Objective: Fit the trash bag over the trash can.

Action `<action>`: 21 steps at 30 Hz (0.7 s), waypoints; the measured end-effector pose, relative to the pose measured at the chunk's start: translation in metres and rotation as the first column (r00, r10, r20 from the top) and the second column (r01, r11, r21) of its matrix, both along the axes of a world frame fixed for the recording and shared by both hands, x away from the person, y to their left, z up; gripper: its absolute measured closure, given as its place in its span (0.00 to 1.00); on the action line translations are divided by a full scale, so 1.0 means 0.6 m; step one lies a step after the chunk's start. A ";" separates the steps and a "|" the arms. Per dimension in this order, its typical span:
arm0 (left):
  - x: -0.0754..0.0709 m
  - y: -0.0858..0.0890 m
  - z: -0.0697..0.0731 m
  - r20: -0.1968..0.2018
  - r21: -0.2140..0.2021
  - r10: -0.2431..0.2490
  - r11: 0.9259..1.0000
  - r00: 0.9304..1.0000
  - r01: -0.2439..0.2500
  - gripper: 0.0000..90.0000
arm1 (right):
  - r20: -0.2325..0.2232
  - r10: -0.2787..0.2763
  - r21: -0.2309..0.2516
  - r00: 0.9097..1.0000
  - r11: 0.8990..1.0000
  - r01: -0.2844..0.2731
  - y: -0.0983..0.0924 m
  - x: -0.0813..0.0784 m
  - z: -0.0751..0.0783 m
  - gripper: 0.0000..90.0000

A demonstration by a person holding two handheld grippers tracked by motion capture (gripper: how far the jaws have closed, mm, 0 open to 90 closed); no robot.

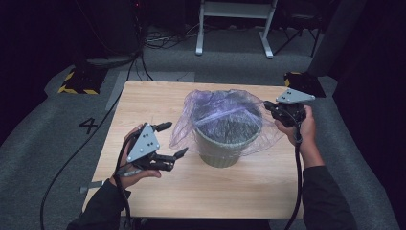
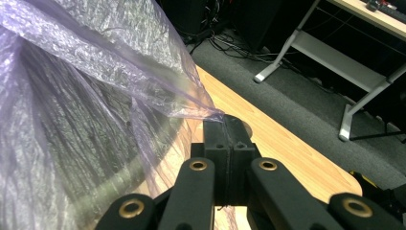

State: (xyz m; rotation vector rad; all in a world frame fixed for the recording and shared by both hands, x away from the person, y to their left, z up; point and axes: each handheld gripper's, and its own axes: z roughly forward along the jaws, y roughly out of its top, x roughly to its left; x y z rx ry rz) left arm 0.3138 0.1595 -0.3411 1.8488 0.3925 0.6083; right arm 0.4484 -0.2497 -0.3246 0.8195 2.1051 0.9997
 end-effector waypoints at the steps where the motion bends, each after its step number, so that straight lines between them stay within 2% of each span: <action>1: -0.004 -0.004 -0.001 -0.003 0.007 -0.020 1.000 1.000 0.020 0.19 | 0.001 0.001 -0.003 1.000 1.000 -0.001 0.001 0.000 0.000 1.00; 3: -0.017 -0.016 -0.002 0.014 0.027 -0.066 0.997 0.998 0.065 0.21 | -0.004 0.002 -0.007 1.000 1.000 -0.002 0.003 0.000 -0.001 1.00; 6: -0.034 -0.036 0.000 0.029 0.068 -0.131 0.989 0.991 0.129 0.24 | -0.008 0.002 -0.006 1.000 1.000 -0.002 0.005 0.000 -0.001 1.00; 8: -0.040 -0.051 -0.002 0.022 0.081 -0.166 0.983 0.986 0.164 0.24 | -0.013 -0.002 -0.003 1.000 1.000 0.002 0.005 0.000 -0.001 1.00; 10: -0.041 -0.074 -0.013 0.006 0.119 -0.177 0.977 0.984 0.175 0.24 | -0.020 -0.010 -0.003 1.000 1.000 0.009 0.005 0.001 -0.002 1.00; 13: -0.038 -0.102 -0.040 0.038 0.155 -0.125 0.981 0.991 0.118 0.23 | -0.031 -0.010 -0.001 0.999 1.000 0.010 0.004 0.002 -0.003 1.00; 15: -0.037 -0.116 -0.058 0.079 0.182 -0.074 0.982 0.994 0.059 0.23 | -0.045 -0.005 0.003 0.999 1.000 0.005 0.003 0.003 -0.004 1.00; 18: -0.029 -0.128 -0.078 0.078 0.183 -0.027 0.983 0.997 0.012 0.22 | -0.056 -0.001 -0.010 0.998 1.000 0.000 0.003 0.001 -0.006 1.00; 21: -0.016 -0.128 -0.087 0.062 0.154 0.012 0.988 0.998 -0.022 0.23 | -0.060 0.004 -0.009 0.998 1.000 -0.005 0.002 -0.001 -0.006 1.00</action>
